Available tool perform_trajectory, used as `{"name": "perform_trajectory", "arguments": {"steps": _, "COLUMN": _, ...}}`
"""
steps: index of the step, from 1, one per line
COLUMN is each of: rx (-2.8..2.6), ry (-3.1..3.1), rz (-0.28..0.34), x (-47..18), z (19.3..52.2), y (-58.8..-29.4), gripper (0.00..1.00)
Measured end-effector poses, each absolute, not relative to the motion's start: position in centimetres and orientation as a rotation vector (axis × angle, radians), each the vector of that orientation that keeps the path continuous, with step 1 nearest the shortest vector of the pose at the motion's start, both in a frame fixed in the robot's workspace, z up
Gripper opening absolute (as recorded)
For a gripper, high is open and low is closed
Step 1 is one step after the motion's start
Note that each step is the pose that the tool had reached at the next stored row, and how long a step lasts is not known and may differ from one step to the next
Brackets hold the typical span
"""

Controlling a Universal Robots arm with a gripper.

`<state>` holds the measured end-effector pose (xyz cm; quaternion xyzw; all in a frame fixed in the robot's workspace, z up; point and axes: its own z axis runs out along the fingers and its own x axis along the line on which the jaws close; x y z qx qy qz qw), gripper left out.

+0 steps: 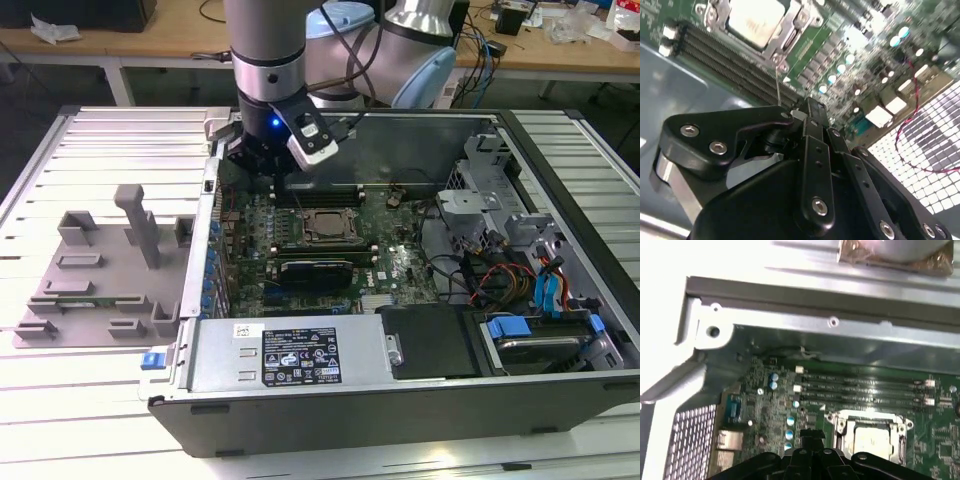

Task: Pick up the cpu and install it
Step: 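Install the first cpu locking lever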

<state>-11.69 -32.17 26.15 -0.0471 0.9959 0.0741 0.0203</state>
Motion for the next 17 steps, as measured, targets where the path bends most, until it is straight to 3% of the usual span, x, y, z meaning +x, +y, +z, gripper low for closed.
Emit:
{"name": "perform_trajectory", "arguments": {"steps": 2, "rx": -0.145, "ry": 3.081, "rz": 0.282, "x": -11.9, "z": 26.1, "y": -32.2, "gripper": 0.11}}
{"name": "perform_trajectory", "arguments": {"steps": 8, "rx": -0.143, "ry": 3.070, "rz": 0.364, "x": -12.0, "z": 25.6, "y": -32.2, "gripper": 0.11}}
{"name": "perform_trajectory", "arguments": {"steps": 17, "rx": -0.143, "ry": 3.072, "rz": 0.367, "x": -9.5, "z": 25.5, "y": -32.2, "gripper": 0.11}}
